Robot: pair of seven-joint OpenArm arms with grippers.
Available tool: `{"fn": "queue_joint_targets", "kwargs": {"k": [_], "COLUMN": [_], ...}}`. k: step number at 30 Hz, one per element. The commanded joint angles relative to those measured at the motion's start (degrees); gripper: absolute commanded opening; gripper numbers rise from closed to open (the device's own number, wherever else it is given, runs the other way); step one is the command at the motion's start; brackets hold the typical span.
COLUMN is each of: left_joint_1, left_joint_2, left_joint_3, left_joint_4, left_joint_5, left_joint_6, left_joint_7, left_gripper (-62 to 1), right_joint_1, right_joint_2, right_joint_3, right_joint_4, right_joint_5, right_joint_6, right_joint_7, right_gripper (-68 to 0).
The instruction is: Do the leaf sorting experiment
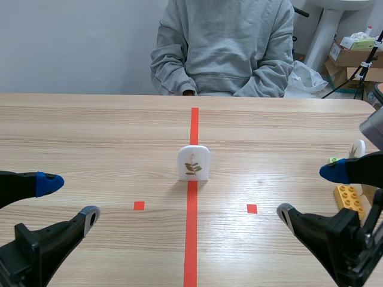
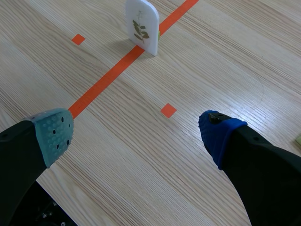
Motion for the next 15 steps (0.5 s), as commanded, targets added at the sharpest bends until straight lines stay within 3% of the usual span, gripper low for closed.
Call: {"fn": "queue_joint_targets", "kwargs": {"k": [1, 9, 15], "left_joint_1": [-0.17, -0.22, -3.87], "left_joint_2": [0.42, 0.42, 0.39], "left_joint_3": [0.07, 0.07, 0.07], "left_joint_4": [1.05, 1.05, 0.46], "left_joint_5": [-0.79, -0.7, 3.13], "left_joint_6": [0.09, 0.11, 0.07], "left_joint_7": [-0.9, -0.31, 1.73], "left_gripper": [-15.5, -15.5, -15.5], "right_joint_1": [0.48, 0.48, 0.5], "right_joint_2": [0.48, 0.48, 0.48], "right_joint_3": [0.57, 0.57, 0.57], "right_joint_4": [0.7, 0.7, 0.7], "right_joint_5": [0.83, 0.83, 0.83], "right_joint_6": [0.44, 0.44, 0.44], "right_joint_7": [1.2, 1.22, 1.25], "right_gripper": [-13.3, -13.3, -13.3]}}
